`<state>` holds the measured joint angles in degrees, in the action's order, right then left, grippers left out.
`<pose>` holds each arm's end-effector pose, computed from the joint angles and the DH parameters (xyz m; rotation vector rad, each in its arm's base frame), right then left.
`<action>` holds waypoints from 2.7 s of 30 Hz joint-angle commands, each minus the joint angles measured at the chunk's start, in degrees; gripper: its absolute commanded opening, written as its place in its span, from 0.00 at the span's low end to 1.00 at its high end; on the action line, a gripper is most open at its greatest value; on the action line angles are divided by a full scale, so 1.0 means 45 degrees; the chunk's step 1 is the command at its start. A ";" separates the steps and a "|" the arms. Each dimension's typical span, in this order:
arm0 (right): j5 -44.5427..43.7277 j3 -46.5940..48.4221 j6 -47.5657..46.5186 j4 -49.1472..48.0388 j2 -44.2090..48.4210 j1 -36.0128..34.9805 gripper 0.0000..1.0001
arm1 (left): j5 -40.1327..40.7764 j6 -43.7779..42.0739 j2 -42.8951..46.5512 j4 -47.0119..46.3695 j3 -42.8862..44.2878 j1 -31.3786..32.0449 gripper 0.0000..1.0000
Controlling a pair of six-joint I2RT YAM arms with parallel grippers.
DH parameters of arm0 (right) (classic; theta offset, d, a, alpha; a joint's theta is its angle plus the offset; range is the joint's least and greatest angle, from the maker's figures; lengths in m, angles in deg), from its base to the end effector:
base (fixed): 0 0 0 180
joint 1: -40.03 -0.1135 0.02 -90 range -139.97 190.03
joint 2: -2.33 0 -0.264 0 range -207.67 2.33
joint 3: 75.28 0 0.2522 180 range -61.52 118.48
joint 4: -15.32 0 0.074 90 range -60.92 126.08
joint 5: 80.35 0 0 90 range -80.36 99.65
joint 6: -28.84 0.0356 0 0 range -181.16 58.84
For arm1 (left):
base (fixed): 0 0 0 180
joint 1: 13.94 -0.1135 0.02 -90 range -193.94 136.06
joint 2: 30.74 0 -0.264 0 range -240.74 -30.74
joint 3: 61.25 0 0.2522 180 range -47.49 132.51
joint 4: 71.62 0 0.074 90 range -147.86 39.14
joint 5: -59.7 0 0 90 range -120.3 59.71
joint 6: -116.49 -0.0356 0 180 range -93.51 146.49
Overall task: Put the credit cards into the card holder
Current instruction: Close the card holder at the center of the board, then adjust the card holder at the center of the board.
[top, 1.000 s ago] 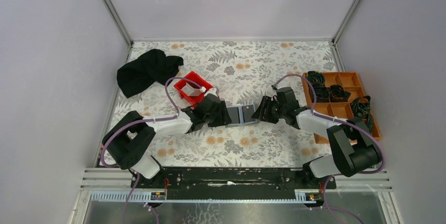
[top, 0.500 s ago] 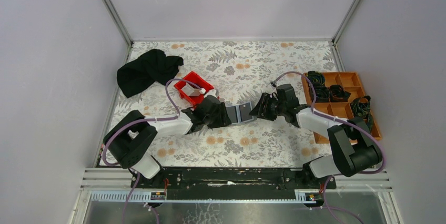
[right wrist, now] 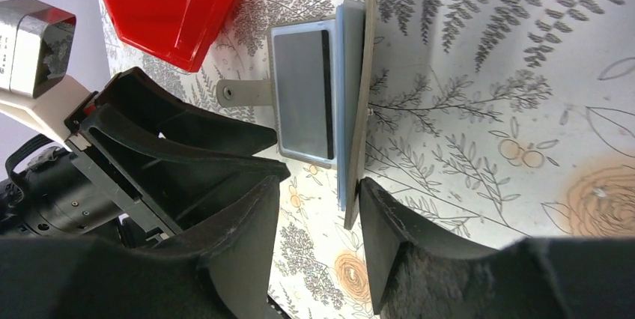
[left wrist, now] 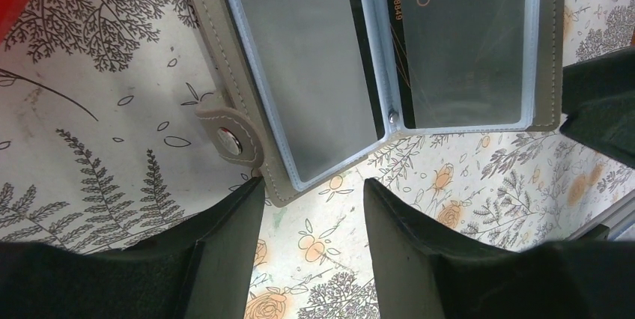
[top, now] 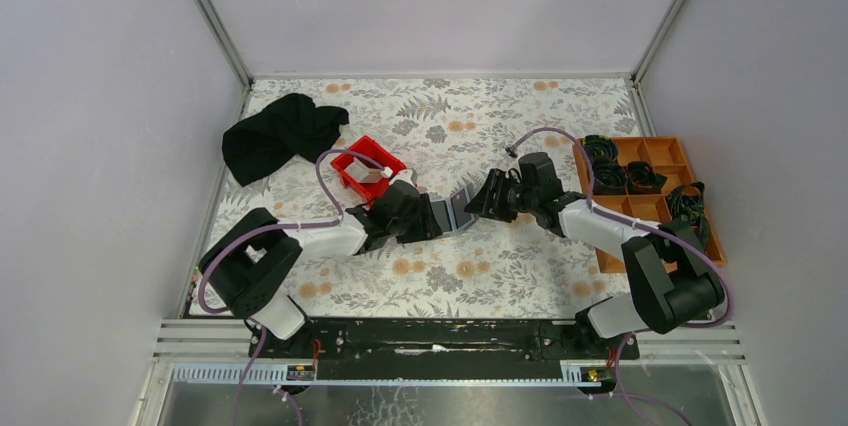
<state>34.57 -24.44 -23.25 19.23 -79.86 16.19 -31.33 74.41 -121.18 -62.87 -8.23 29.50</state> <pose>0.2558 0.1294 0.1825 0.0207 2.3319 1.0549 0.2161 -0.2055 0.1452 -0.0894 2.5180 -0.7410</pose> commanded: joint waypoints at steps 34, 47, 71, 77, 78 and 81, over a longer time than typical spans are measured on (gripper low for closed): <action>0.0260 0.2101 0.0223 -0.0622 -0.1865 -0.2373 0.51 | 0.1290 -0.0122 0.2058 0.1976 -0.0008 -0.0034 0.57; 0.0142 0.2444 0.0022 -0.0453 -0.3277 -0.2945 0.51 | 0.3128 -0.0366 0.3023 0.2947 0.0643 -0.0073 0.57; -0.2222 0.2470 -0.0671 0.1654 -0.3714 -0.3219 0.48 | 0.2319 -0.1842 -0.2259 0.2638 0.5275 -0.1620 0.57; -0.2453 0.2343 -0.0733 0.1898 -0.3630 -0.3218 0.47 | 0.1683 -0.1585 -0.2796 0.2226 0.5254 -0.1666 0.56; -0.2453 0.2353 -0.0788 0.1957 -0.3630 -0.3219 0.46 | 0.1594 -0.1540 -0.2841 0.2201 0.5231 -0.1665 0.56; -0.2487 0.2365 -0.0925 0.2153 -0.3537 -0.3219 0.46 | 0.1391 -0.1400 -0.2903 0.2170 0.5049 -0.1644 0.54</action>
<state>29.85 -13.38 -24.30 22.69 -95.97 1.57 -23.05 67.20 -133.92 -49.65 13.89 22.22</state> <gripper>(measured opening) 0.459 0.552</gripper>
